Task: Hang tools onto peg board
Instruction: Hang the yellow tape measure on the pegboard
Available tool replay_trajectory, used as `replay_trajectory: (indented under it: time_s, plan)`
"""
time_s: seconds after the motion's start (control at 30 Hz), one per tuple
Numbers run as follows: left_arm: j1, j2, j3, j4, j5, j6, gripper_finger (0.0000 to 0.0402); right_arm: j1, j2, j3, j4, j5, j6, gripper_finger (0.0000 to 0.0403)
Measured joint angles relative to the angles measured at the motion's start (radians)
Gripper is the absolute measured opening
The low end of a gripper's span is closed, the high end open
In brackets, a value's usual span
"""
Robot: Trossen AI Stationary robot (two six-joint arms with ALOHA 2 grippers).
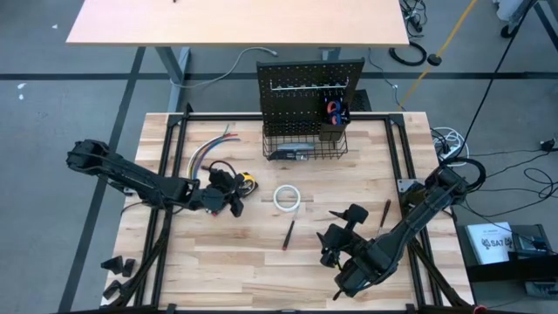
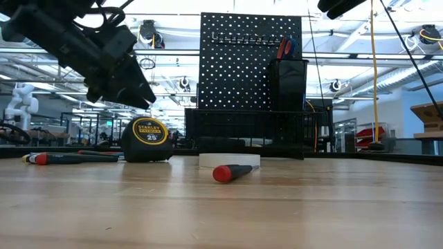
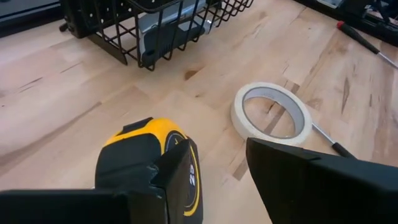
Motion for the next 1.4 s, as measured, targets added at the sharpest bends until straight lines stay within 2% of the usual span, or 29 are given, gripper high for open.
replay_trajectory:
  time_s: [0.37,0.47,0.57,0.9,1.03,1.13,1.23,1.33,1.4]
  plan:
    - [0.001,0.0,0.0,0.0,-0.075,0.031,0.023,0.0,0.0,0.0,0.001,-0.001,-0.003,0.0343]
    - [0.0,0.0,0.0,0.0,-0.122,0.034,0.0243,0.0,0.0,0.0,0.001,-0.001,-0.003,0.0343]
    - [0.005,0.0,0.0,0.0,-0.126,0.031,0.0251,0.0,0.0,0.0,0.001,-0.001,-0.003,0.0343]
    - [0.084,0.001,-0.063,-0.064,0.0,-0.073,0.0254,-0.002,0.004,0.0,0.003,-0.022,-0.003,0.0343]
    - [0.105,0.0,-0.123,0.047,0.013,-0.063,0.0254,-0.004,0.007,0.0,0.006,-0.024,-0.015,0.0343]
    - [0.12,0.0,-0.157,0.129,0.078,-0.043,0.0254,-0.009,0.009,0.0,0.006,-0.025,-0.019,0.0343]
    - [0.126,-0.001,-0.179,0.172,0.094,-0.027,0.0255,-0.014,0.009,0.0,0.006,-0.025,-0.021,0.0343]
    - [0.121,0.001,-0.186,0.234,0.109,0.052,0.0255,-0.013,0.009,0.0,0.006,-0.026,-0.022,0.0343]
    - [0.114,0.001,-0.186,0.314,0.168,0.106,0.0255,-0.013,0.009,0.0,0.005,-0.027,-0.022,0.0343]
